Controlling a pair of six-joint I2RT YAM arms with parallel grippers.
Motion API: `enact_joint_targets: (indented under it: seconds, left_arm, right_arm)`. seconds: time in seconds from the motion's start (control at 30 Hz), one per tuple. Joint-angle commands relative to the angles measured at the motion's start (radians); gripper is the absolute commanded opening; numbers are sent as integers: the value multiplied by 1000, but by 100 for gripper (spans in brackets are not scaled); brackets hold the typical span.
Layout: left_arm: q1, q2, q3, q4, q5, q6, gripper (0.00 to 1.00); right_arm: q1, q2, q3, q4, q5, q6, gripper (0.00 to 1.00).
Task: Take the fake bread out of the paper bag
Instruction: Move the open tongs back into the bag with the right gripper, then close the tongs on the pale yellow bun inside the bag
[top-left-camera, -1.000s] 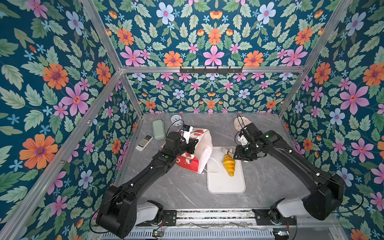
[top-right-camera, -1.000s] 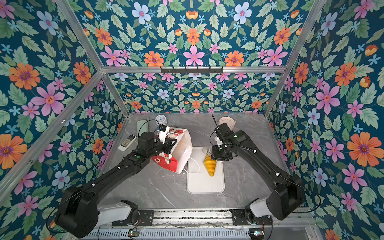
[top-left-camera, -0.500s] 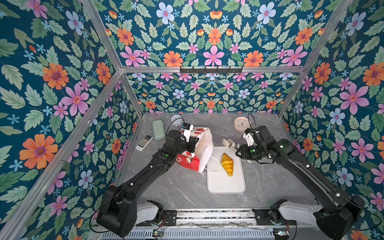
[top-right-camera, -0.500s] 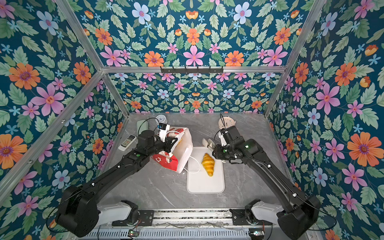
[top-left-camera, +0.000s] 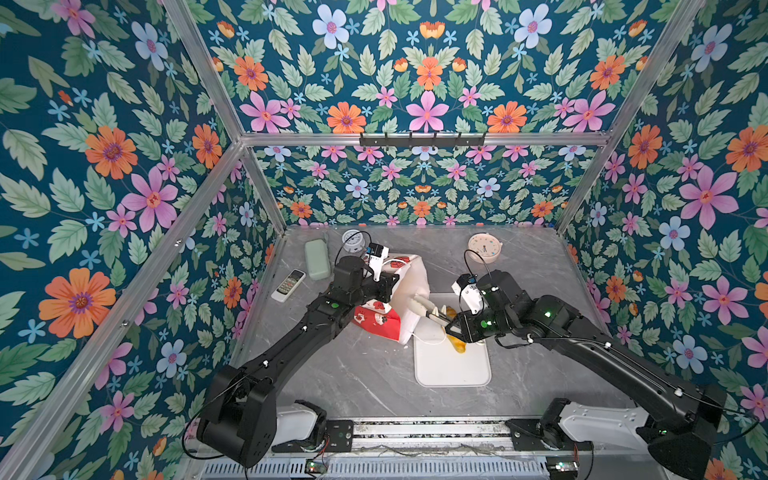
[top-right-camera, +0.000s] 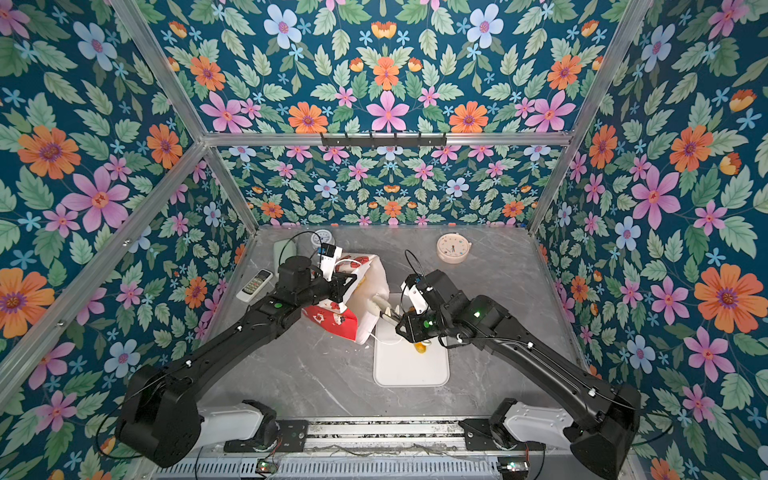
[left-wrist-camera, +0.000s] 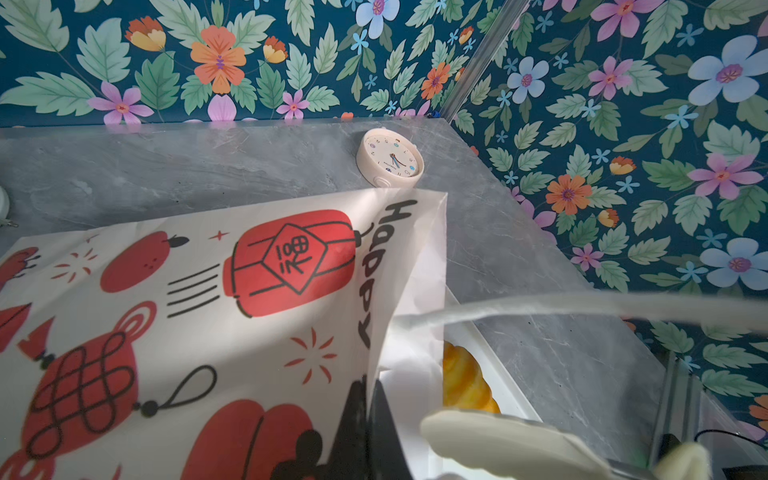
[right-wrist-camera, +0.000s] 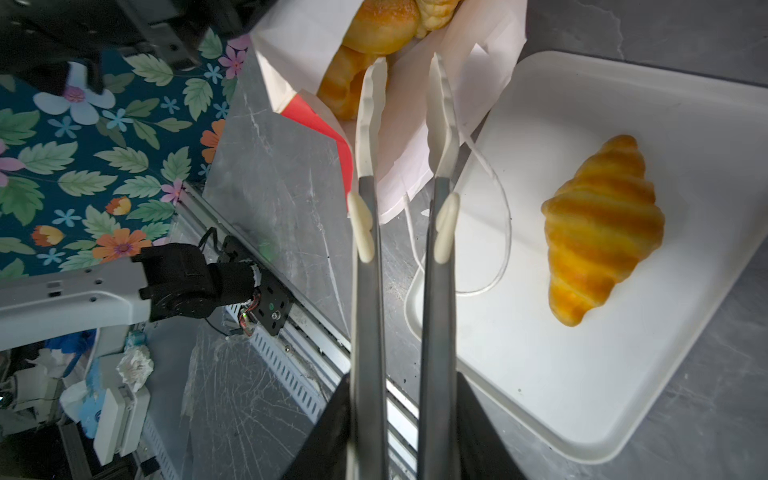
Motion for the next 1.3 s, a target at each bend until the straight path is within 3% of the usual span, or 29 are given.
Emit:
enact_joint_targets:
  seconds: [0.0,0.3,0.43,0.8,1.13,1.27]
  left_arm:
    - [1,-11,29,-40,8,30,0]
    - [-1,16,144,-240,-62,87,0]
    - [-1,29,178,-302,-93,102,0]
    - [-6,12,189,-392,-226,128,0]
    - [-18,7,156,-352,-182,108,0]
    - [-28,10,152,-335,-175,96,0]
  right_arm:
    - [3,4,-45,169,58,-53,34]
    - [10,50,-97,301,149,-259,33]
    - [11,75,-113,330,174,-284,34]
    - [10,221,-73,456,91,-36,35]
    - [-11,291,-67,568,-30,165,36]
    - [-11,331,-34,542,-25,178,37]
